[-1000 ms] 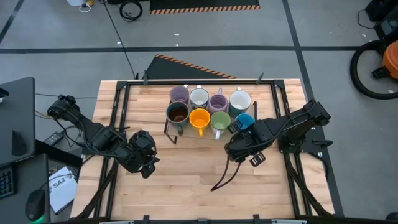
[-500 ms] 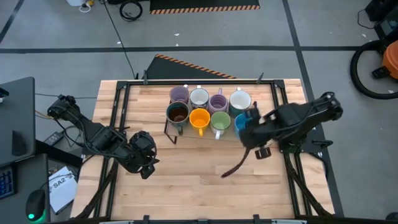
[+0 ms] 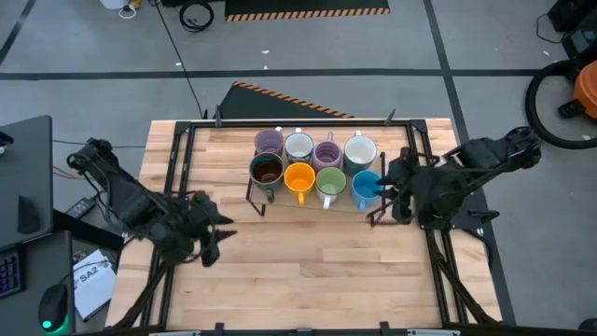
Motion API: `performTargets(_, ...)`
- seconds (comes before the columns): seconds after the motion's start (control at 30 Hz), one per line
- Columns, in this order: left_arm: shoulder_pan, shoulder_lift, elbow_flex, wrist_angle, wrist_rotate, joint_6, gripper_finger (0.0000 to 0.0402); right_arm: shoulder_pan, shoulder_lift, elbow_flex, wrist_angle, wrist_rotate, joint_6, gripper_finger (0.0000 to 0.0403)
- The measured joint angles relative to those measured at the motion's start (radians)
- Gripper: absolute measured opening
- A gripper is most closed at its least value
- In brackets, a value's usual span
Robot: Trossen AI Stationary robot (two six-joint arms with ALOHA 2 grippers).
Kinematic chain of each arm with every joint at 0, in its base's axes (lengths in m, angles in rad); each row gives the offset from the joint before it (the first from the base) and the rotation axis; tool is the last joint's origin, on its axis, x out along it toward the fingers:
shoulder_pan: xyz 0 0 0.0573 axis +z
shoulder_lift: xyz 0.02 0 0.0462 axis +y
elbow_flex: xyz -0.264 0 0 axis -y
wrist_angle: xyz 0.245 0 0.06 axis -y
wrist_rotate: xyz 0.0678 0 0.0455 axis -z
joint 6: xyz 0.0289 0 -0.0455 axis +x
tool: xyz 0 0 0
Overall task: Place coffee mugs
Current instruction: Return to Home Position
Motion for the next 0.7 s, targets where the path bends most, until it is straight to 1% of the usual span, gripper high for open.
performTargets(0.13, 0.006, -0.078, 0.000, -0.039, -0.060, 0.029, 0.0128, 0.003, -0.150, -0.166, 0.219, 0.020, -0.014, 0.0113)
performTargets(0.23, 0.002, -0.145, -0.008, -0.032, -0.117, 0.067, 0.0112, 0.003, -0.253, -0.292, 0.352, 0.057, -0.021, 0.0104)
performTargets(0.3, 0.003, -0.199, -0.035, -0.022, -0.151, 0.084, 0.0100, 0.003, -0.315, -0.365, 0.433, 0.075, -0.030, 0.0098)
performTargets(0.37, 0.005, -0.255, -0.084, 0.026, -0.186, 0.104, 0.0089, 0.003, -0.375, -0.426, 0.503, 0.082, -0.039, 0.0092)
performTargets(0.5, 0.003, -0.367, -0.224, 0.154, -0.197, 0.111, 0.0065, 0.003, -0.486, -0.517, 0.610, 0.086, -0.050, 0.0083)
performTargets(0.6, 0.004, -0.452, -0.328, 0.252, -0.202, 0.108, 0.0049, 0.003, -0.579, -0.575, 0.648, 0.098, -0.053, 0.0077)
performTargets(0.7, 0.006, -0.529, -0.418, 0.327, -0.234, 0.111, 0.0033, 0.003, -0.670, -0.630, 0.684, 0.129, -0.053, 0.0070)
